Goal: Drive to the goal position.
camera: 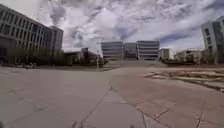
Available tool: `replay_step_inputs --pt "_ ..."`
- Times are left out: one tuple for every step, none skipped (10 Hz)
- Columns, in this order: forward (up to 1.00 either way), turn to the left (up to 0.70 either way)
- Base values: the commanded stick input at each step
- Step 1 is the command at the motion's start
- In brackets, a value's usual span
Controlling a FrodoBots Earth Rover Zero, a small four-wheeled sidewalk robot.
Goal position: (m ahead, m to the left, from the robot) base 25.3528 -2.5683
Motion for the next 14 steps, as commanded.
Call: replay_step_inputs --pt "1.00 -0.40" --pt "1.00 -0.40" --pt "1.00 -0.40" --pt "1.00 -0.40" --pt "1.00 -0.40" --pt "1.00 -0.40" --pt "1.00 -0.40" --pt "1.00 -0.30" --pt "1.00 -0.12" --pt "1.00 0.00" --pt "1.00 0.00" --pt "1.00 0.00" --pt "1.00 0.00" --pt "1.00 0.00"
